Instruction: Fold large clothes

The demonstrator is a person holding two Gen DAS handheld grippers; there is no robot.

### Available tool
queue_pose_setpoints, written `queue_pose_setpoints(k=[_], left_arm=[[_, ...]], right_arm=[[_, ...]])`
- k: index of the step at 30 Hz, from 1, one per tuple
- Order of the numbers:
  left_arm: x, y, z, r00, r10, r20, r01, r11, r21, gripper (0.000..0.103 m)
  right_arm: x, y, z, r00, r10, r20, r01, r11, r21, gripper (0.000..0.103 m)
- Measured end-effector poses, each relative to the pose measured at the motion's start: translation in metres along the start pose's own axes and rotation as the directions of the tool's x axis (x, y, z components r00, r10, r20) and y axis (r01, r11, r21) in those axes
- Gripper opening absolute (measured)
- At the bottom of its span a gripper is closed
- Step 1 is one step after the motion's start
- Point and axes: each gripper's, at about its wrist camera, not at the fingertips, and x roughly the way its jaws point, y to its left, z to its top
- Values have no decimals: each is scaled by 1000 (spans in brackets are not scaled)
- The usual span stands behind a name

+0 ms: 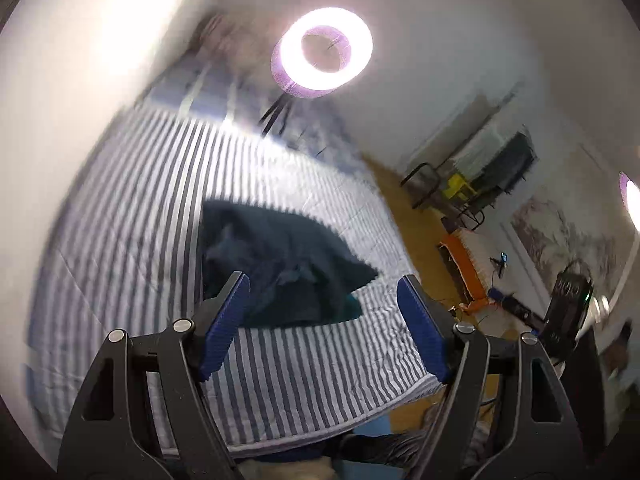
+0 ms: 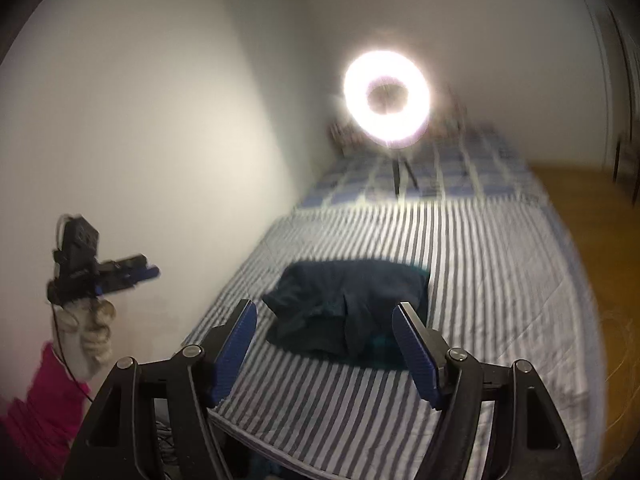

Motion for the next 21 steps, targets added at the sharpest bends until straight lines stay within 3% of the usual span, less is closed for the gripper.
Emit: queue_pose_setpoints(k=[5,10,15,18,19,20,21], left_arm=[[74,62,4,998,-15,-64,3,983,-182,78],[127,117,5,993,-57,-105,19,941,-338,78],[171,145,4,984,-79,-161,8,915,-404,78],[195,151,1,975,-111,-191,20,905,-424,62],[202,151,0,973,-121,-199,26,905,-424,47],[208,150,0,971,-123,-207,26,908,-419,24],[213,149,-1,970,-117,-214,20,912,-409,15]], right_arm=[[88,-73,-10,993,65,-97,-42,975,218,74],[160,-127,-24,982,119,-146,-53,919,391,76],[214,-157,-32,965,199,-170,-92,866,492,76],[238,-164,-34,954,239,-180,-115,848,517,72],[246,-165,-35,948,263,-177,-135,840,526,69],[251,-164,-35,943,282,-177,-150,835,529,59],[257,-163,-34,936,301,-184,-166,836,524,32]])
